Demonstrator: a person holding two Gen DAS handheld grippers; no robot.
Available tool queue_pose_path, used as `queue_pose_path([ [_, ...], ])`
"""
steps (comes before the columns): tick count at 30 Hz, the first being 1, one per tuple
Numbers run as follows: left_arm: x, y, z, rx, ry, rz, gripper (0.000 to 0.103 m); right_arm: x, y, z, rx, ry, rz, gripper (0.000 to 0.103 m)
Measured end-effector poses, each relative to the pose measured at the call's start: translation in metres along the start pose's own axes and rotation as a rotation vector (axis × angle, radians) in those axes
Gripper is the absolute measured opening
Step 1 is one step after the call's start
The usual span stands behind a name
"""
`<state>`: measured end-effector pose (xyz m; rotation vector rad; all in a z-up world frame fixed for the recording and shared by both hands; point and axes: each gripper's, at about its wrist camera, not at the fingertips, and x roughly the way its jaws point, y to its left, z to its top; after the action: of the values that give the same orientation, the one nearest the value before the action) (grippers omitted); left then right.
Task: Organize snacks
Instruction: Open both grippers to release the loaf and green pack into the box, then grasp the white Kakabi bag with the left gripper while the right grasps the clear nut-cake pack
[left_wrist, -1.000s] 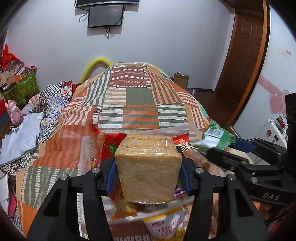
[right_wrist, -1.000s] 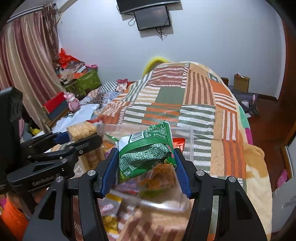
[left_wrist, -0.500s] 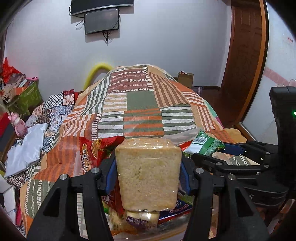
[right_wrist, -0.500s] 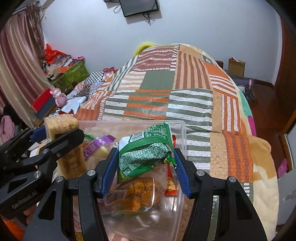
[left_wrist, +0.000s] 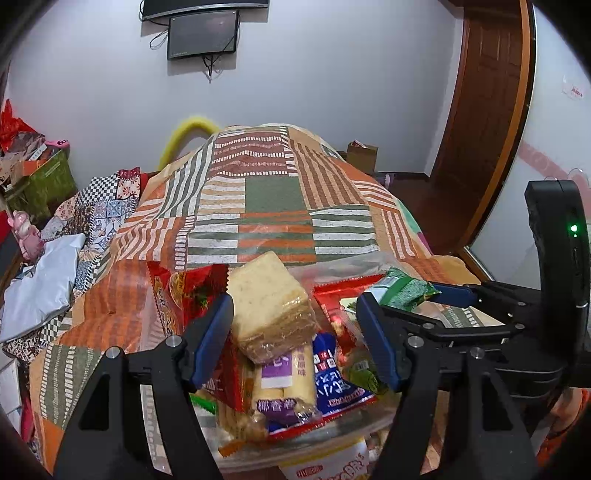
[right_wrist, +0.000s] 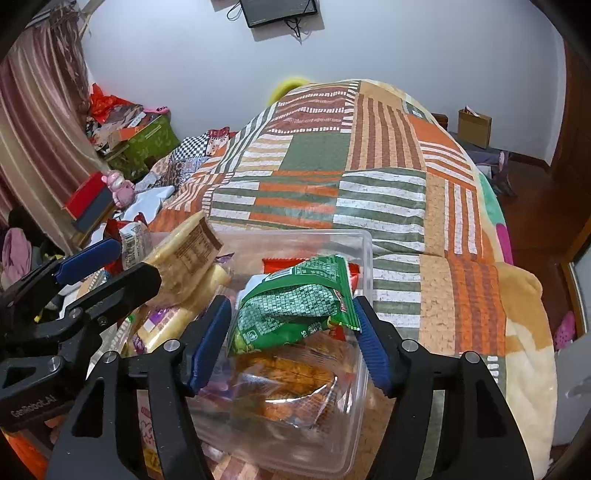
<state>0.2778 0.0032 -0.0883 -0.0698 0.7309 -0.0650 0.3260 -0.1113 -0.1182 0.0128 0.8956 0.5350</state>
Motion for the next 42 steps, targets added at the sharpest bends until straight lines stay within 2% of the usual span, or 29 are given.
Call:
queue_pose_path([
  [2,-0.005,0.000,-0.001,-0.011,0.000,-0.018,0.068,-0.005,0.000,-0.001,-0.002,-0.009,0.001,0.070],
  [5,-0.013,0.000,-0.002,-0.020,0.002,-0.036,0.069,-0.015,0.003,-0.002,-0.010,-0.024,0.007,0.072],
  [9,-0.023,-0.001,-0.005,-0.022,-0.001,-0.044,0.070,-0.031,0.006,-0.004,-0.029,-0.045,-0.007,0.074],
  [12,-0.033,-0.002,-0.008,-0.023,-0.008,-0.033,0.072,-0.046,0.007,-0.009,-0.037,-0.079,-0.024,0.081],
  [21,-0.063,-0.005,-0.031,-0.022,0.005,-0.045,0.075,-0.081,0.007,-0.034,-0.052,-0.102,-0.015,0.082],
  [32,-0.084,-0.007,-0.087,-0.029,0.084,-0.038,0.076,-0.106,0.002,-0.091,-0.073,-0.067,-0.056,0.082],
  [42,-0.080,-0.011,-0.120,-0.027,0.151,-0.034,0.077,-0.091,-0.017,-0.135,-0.043,0.046,-0.068,0.082],
])
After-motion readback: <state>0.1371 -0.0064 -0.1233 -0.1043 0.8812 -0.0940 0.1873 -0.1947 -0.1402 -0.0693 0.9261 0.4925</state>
